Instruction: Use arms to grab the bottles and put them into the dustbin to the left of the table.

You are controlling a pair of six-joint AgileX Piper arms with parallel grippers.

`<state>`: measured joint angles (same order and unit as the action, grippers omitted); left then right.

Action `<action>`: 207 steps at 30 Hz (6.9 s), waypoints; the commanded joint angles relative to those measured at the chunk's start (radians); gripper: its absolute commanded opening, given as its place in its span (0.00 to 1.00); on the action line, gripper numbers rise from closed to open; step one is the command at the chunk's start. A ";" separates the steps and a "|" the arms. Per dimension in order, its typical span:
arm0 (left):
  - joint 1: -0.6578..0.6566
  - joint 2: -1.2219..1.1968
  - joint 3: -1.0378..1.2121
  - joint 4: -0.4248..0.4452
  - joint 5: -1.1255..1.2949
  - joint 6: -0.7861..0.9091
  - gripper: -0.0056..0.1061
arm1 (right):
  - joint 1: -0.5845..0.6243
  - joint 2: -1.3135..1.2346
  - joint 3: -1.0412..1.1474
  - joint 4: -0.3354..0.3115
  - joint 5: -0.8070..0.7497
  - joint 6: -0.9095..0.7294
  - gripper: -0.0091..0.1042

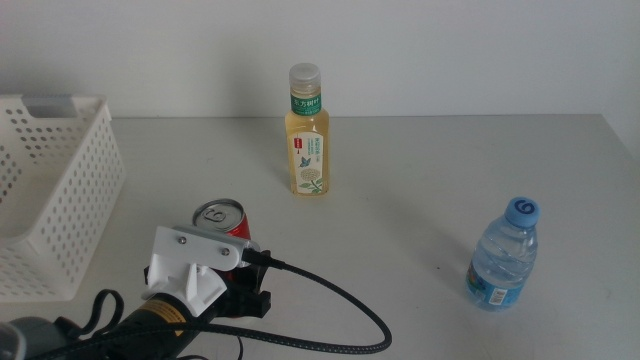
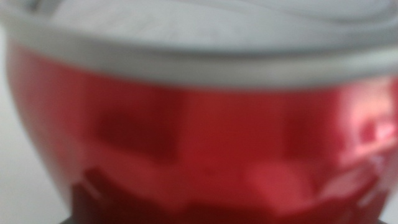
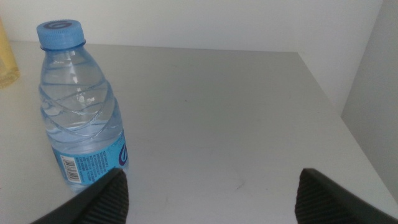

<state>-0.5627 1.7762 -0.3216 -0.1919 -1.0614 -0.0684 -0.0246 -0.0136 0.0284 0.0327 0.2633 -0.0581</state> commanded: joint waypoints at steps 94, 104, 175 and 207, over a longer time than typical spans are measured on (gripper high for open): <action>0.832 0.218 -1.312 0.206 2.055 0.359 0.89 | -0.007 -0.022 -0.009 -0.012 -0.075 -0.009 0.91; 0.831 -0.029 -1.312 0.129 2.099 0.367 0.89 | -0.007 -0.022 -0.009 -0.012 -0.075 -0.009 0.91; 0.182 -0.832 -0.183 0.126 0.930 0.074 0.89 | -0.007 -0.022 -0.009 -0.012 -0.075 -0.009 0.91; 0.073 -0.073 -0.408 0.233 0.244 -0.013 0.89 | -0.007 -0.022 -0.009 -0.012 -0.075 -0.009 0.91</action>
<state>-0.4862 1.7160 -0.6743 0.0416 -0.7755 -0.0811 -0.0246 -0.0136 0.0284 0.0327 0.2633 -0.0581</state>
